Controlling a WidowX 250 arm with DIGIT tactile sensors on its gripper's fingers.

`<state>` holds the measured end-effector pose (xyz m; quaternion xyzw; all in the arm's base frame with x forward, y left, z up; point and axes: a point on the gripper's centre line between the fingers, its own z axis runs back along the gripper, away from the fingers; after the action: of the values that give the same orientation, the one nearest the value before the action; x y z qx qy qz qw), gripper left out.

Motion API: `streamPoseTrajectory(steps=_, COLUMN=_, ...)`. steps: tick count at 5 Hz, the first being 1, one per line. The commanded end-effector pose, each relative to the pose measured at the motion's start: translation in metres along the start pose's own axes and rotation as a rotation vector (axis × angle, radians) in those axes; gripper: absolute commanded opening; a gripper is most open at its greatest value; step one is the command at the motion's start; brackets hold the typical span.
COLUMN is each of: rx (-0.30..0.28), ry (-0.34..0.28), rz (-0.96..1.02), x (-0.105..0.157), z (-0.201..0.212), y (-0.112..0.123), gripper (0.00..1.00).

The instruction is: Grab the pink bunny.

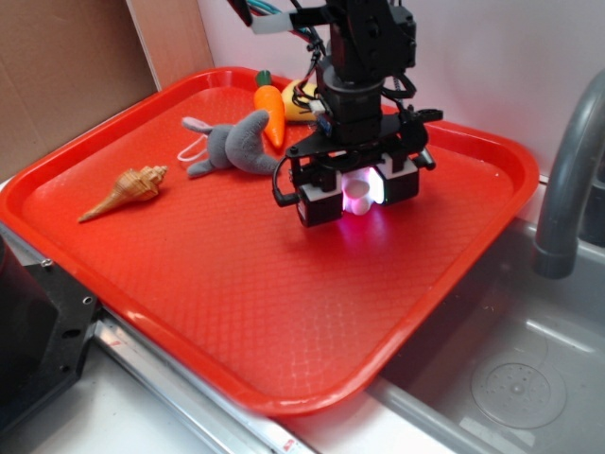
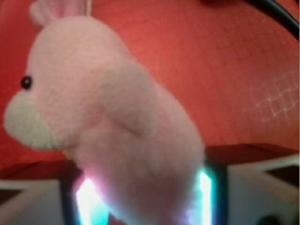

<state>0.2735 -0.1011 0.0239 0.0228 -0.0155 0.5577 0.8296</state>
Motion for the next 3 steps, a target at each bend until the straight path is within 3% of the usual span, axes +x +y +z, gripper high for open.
streamPoseTrajectory(steps=1, rx=-0.008, ry=0.038, rz=-0.092, x=0.009, z=0.011, y=-0.002, gripper=0.00)
streamPoseTrajectory(steps=3, rx=0.014, ry=0.136, rz=-0.581, x=0.009, z=0.072, y=0.018, gripper=0.00)
